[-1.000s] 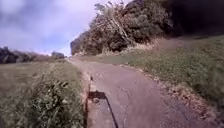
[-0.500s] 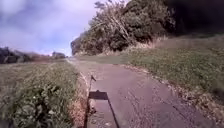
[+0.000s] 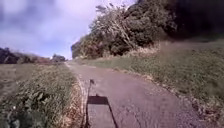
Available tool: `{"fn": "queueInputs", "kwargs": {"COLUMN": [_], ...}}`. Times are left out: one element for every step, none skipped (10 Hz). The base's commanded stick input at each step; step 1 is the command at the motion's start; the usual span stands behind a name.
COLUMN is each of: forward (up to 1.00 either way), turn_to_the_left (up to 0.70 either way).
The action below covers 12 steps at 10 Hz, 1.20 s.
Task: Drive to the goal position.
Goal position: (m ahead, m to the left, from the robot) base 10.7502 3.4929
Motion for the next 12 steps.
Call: {"fn": "queueInputs", "kwargs": {"forward": [0.7, 0.7, 0.7, 0.7, 0.7, 0.7, 0.7, 0.7, 0.7, 0.7, 0.7, 0.7], "turn_to_the_left": [0.0, 0.0, 0.0, 0.0, 0.0, 0.0, 0.0, 0.0, 0.0, 0.04, 0.09, 0.14]}}
